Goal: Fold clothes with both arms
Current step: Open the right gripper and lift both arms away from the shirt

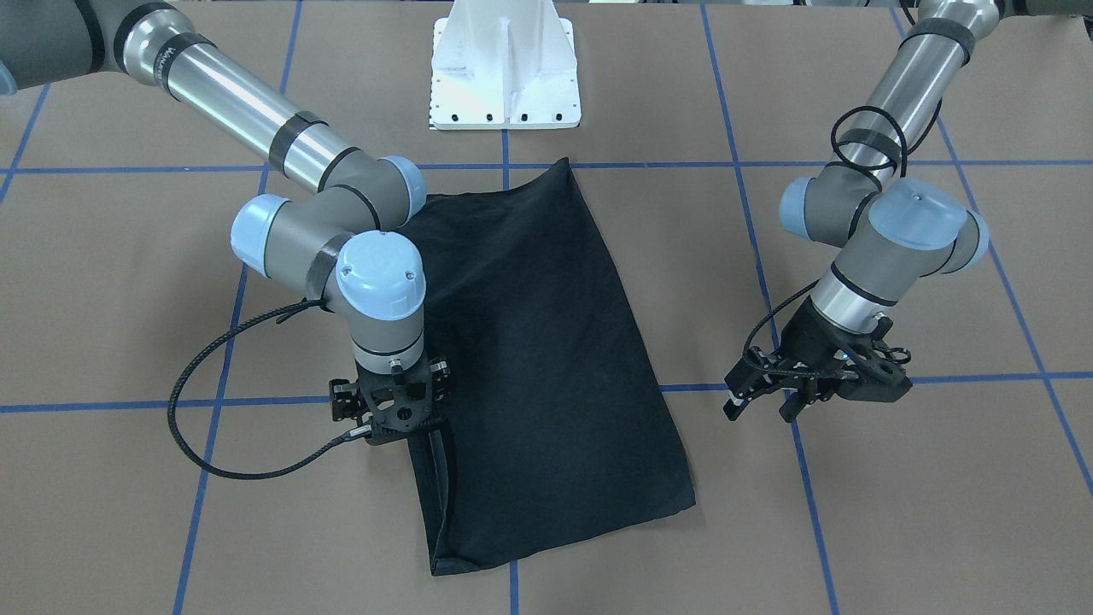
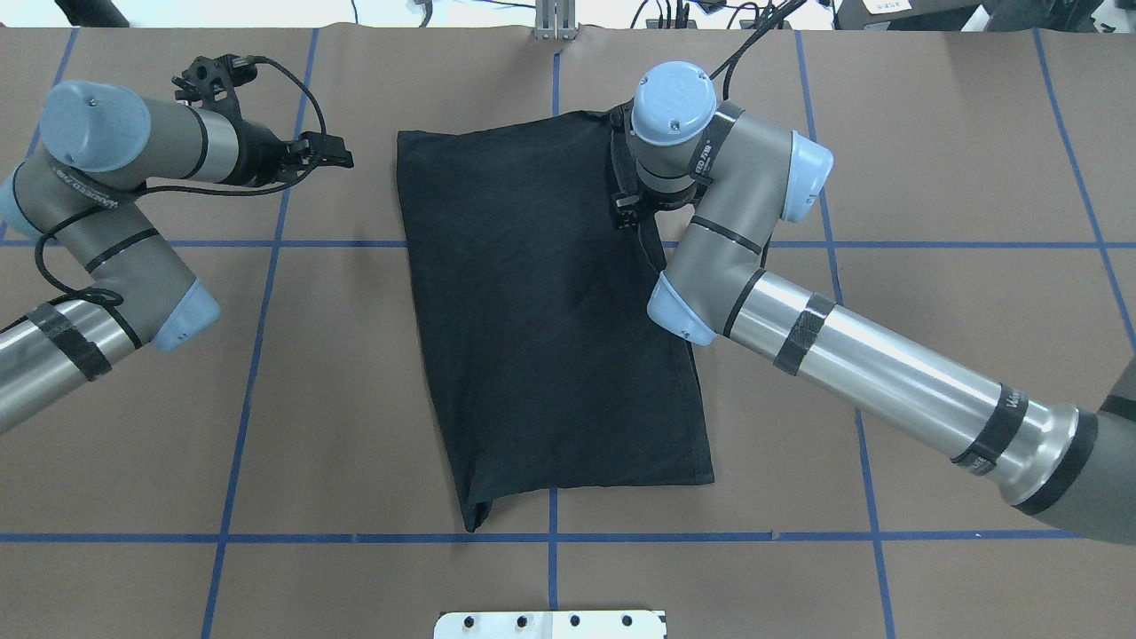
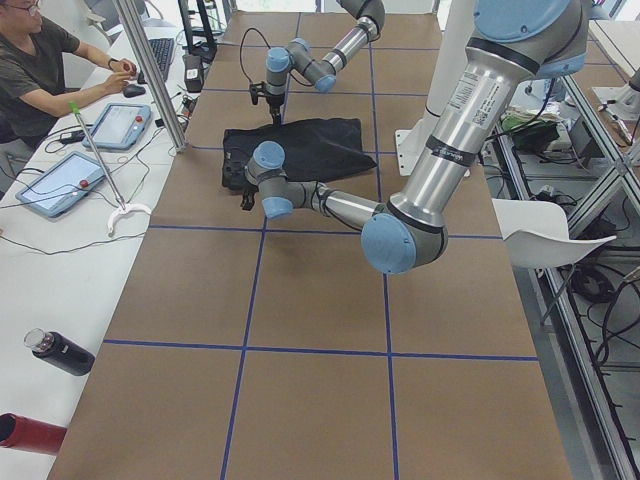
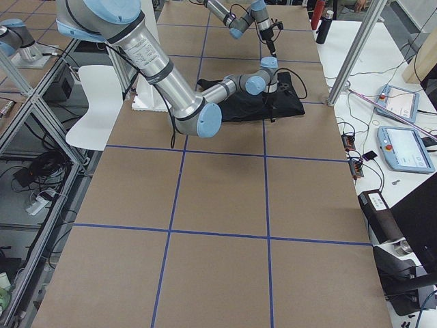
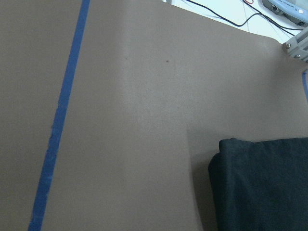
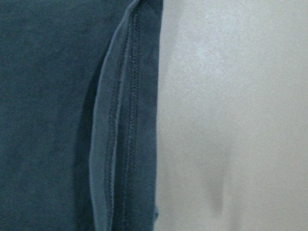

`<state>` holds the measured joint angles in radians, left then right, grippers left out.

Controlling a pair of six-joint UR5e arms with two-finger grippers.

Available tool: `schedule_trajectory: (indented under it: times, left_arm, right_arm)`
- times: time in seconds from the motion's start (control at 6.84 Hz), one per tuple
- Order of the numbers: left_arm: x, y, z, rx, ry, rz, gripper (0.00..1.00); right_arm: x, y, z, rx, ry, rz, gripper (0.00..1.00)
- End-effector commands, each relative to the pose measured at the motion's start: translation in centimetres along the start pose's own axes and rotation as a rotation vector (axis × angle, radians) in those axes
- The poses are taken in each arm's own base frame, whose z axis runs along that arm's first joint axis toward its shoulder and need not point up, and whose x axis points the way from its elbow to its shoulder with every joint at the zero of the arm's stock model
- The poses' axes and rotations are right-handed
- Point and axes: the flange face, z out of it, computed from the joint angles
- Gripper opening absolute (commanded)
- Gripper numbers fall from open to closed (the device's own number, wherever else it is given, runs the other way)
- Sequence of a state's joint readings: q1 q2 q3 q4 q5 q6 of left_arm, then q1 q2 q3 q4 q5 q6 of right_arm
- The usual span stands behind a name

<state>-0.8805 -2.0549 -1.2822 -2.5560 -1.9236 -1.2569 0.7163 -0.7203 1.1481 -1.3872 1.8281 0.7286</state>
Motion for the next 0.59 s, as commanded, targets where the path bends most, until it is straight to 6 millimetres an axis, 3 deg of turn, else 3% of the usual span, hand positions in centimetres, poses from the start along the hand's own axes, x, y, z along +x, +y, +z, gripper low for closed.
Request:
schedule_trajectory:
  times: [0.0, 0.15, 0.44]
  left_arm:
    - [1.5, -0.4, -0.3, 0.008, 0.02, 0.004, 1.0]
    - [1.8, -0.4, -0.4, 0.01, 0.026, 0.006, 1.0]
    - [2.3, -1.0, -1.3, 0.024, 0.042, 0.013, 1.0]
  right_arm:
    - [5.5, -0.2, 1.3, -0.013, -0.015, -0.008, 1.0]
    - [7.9, 0.3, 2.2, -0.008, -0.039, -0.012, 1.0]
    - [8.4, -1.2, -1.2, -0.011, -0.136, -0.003, 1.0]
